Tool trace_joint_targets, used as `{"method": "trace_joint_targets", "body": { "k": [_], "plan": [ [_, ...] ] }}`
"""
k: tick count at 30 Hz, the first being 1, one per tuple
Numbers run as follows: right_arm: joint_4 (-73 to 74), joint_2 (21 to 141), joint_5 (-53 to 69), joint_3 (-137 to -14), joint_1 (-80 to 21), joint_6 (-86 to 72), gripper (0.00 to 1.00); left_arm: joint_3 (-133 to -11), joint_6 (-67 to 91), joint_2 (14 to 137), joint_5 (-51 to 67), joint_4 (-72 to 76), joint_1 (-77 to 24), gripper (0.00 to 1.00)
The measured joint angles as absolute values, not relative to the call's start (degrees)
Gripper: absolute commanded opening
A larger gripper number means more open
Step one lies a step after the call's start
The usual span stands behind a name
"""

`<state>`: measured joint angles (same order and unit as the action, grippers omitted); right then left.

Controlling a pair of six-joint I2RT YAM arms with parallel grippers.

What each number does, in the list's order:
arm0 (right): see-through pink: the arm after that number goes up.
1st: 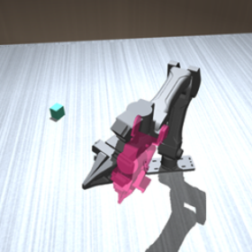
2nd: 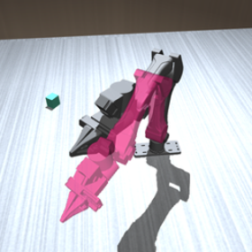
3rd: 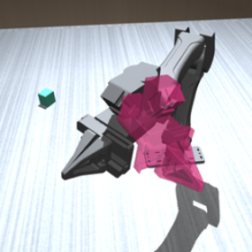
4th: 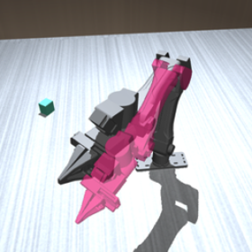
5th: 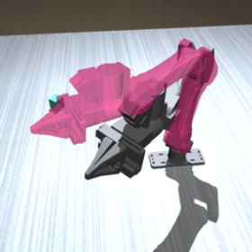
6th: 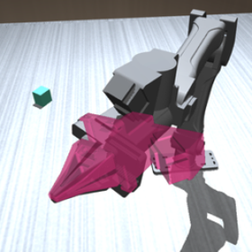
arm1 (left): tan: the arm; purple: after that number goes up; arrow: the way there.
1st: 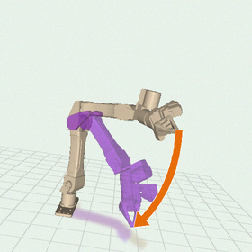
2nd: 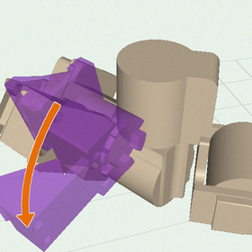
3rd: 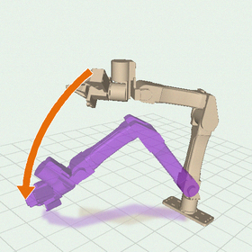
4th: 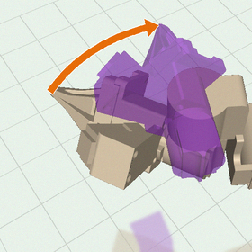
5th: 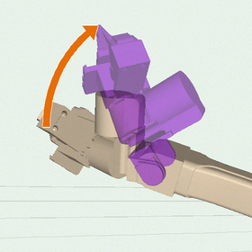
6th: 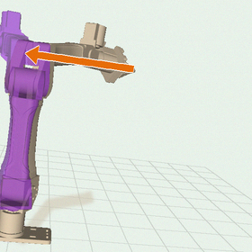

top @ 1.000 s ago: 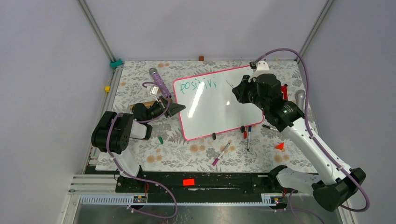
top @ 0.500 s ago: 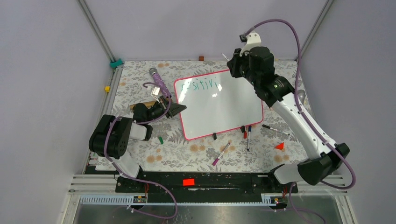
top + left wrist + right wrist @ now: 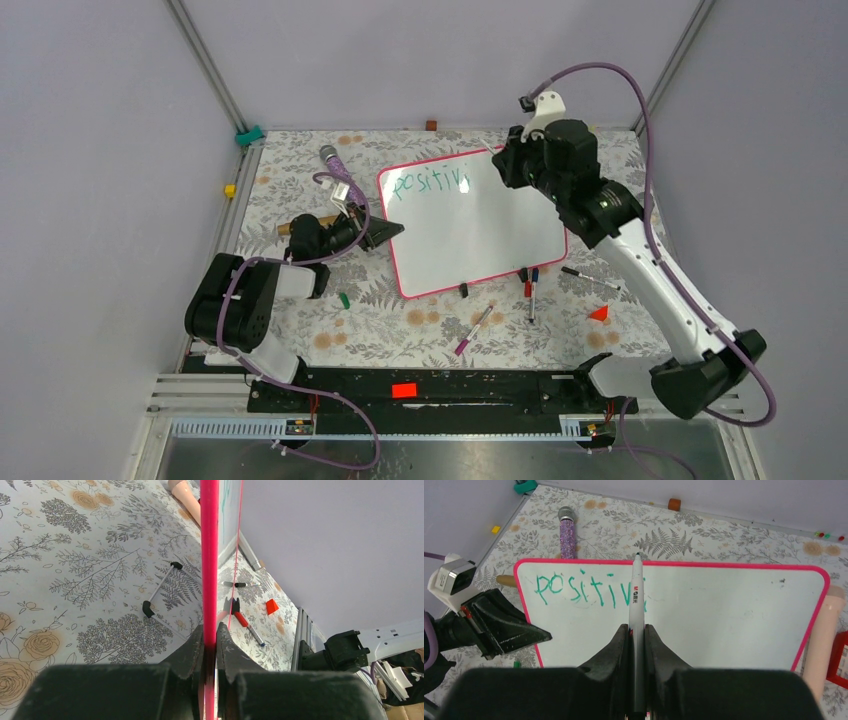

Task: Write a sentence on the whiteboard

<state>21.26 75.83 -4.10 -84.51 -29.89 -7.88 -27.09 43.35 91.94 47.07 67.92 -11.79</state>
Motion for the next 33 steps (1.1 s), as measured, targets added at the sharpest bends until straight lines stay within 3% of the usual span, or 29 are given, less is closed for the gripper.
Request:
{"method": "trace_joint_targets", "body": {
  "k": [15, 33],
  "plan": [
    [19.77, 70.76, -5.58, -71.44, -29.87, -7.97, 0.0, -28.03, 42.48, 92.25, 46.74, 65.98, -12.1, 0.0],
    [18.52, 78.56, -6.57, -75.9, -29.87, -6.63, 0.0, -28.91, 42.06, 94.35, 46.7, 65.41, -12.1, 0.0]
  ]
}}
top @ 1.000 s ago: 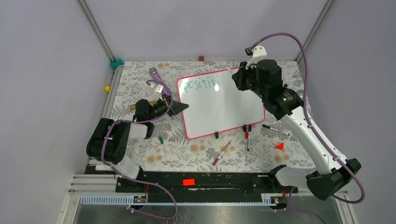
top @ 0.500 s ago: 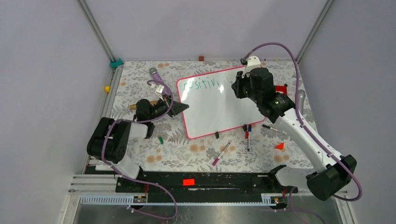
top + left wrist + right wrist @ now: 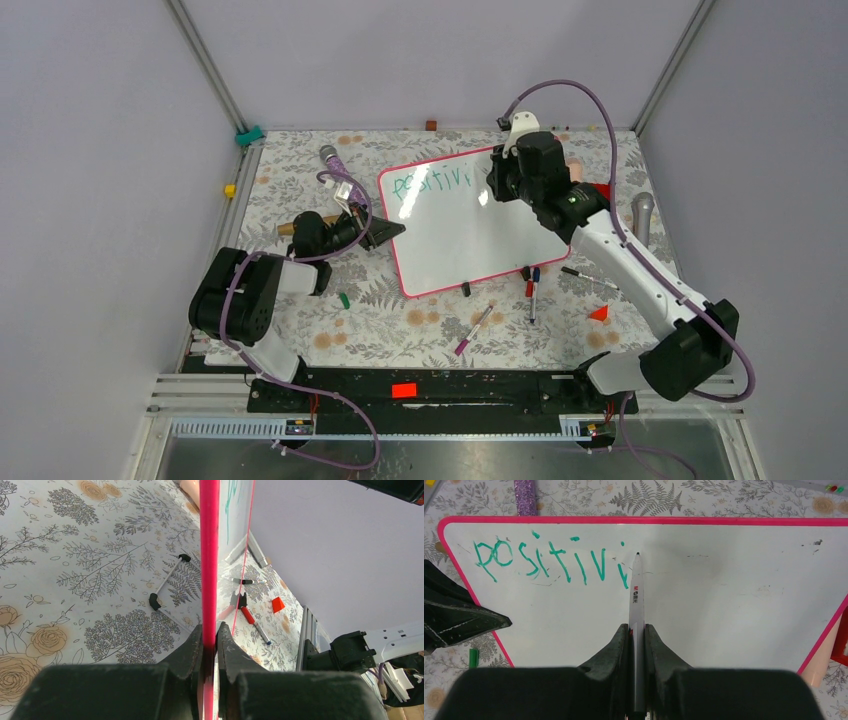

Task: Write a sentence on the whiteboard

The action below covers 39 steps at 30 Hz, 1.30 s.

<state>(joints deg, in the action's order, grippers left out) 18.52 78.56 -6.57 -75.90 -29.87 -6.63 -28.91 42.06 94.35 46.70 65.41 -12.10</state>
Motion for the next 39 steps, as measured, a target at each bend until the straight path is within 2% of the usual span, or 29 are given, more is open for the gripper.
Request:
{"method": "trace_joint_targets", "body": {
  "k": [39],
  "plan": [
    [22.0, 85.25, -9.54, -79.92, -29.89, -5.89, 0.0, -28.91, 44.62, 96.77, 46.59, 67.81, -12.1, 0.0]
  ]
}}
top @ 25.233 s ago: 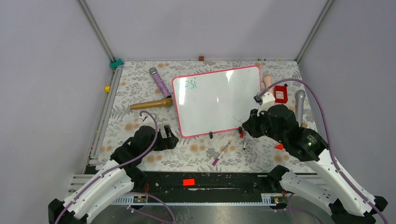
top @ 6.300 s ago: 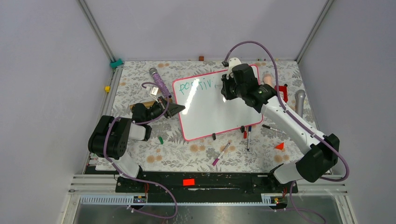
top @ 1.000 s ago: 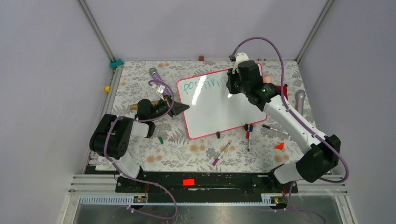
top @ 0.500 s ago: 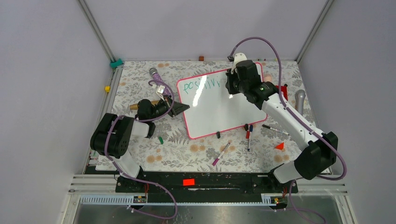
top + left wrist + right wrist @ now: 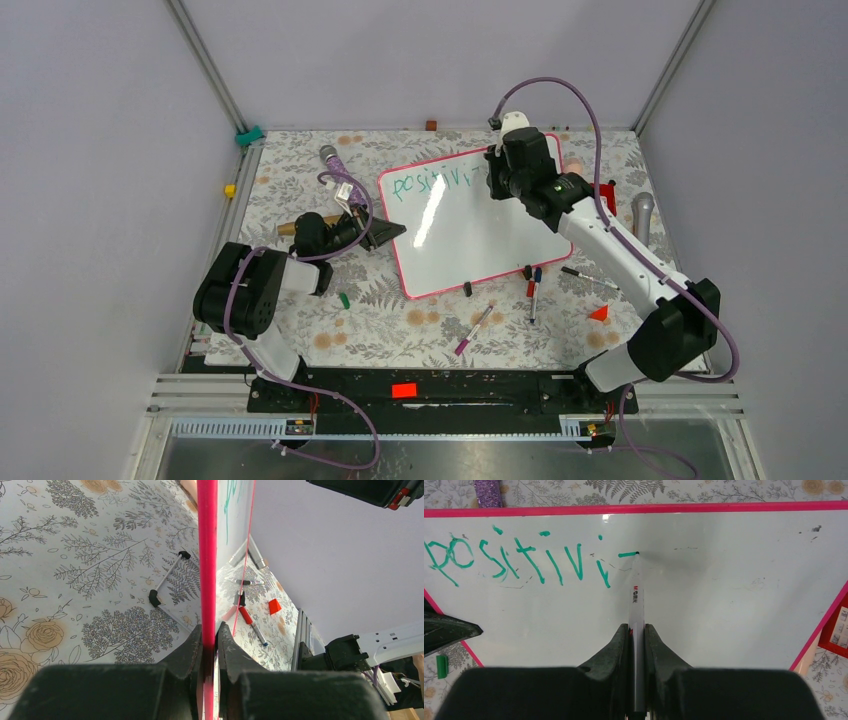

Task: Write a sentence on the whiteboard

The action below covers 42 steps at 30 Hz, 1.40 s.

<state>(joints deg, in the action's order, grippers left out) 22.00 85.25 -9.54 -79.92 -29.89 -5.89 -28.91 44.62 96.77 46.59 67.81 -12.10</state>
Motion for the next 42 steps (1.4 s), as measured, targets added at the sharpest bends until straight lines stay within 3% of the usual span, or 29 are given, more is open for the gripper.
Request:
{"method": "trace_joint_targets", "body": {
  "k": [20, 42],
  "plan": [
    [19.92, 79.83, -8.95, -78.46, -29.89, -6.26, 0.0, -28.91, 44.4, 96.75, 46.74, 68.05, -12.1, 0.0],
    [19.14, 83.74, -8.97, -78.46, -29.89, -6.09, 0.0, -28.88, 44.4, 96.75, 46.74, 68.18, -12.1, 0.0]
  ]
}}
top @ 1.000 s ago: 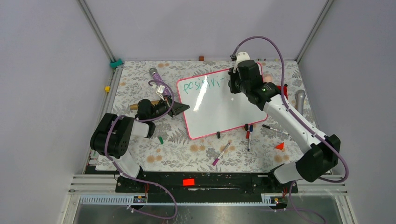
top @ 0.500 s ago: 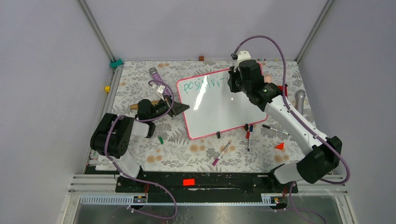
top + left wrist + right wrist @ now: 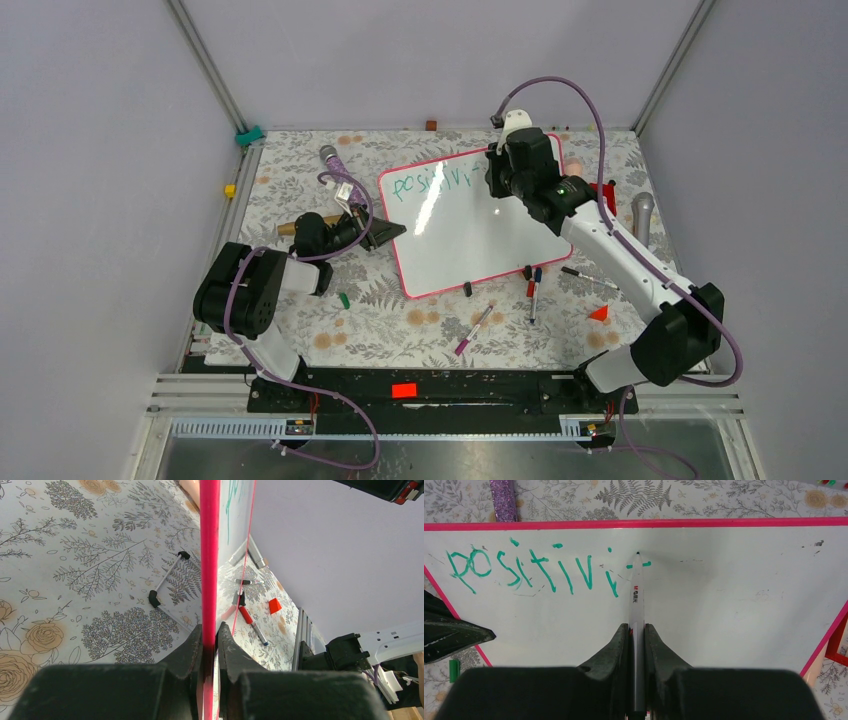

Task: Write a sentence on the whiteboard

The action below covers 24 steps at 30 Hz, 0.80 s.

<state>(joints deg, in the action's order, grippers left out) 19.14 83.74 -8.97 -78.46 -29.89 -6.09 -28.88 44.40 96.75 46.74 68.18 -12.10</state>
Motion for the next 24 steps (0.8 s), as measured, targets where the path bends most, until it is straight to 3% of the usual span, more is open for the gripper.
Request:
{"method": "trace_joint_targets", "body": {
  "k": [24],
  "plan": [
    [17.32, 83.42, -9.37, -76.09, -29.89, -6.02, 0.0, -28.86, 44.66, 96.75, 46.68, 68.01, -12.1, 0.0]
  ]
}}
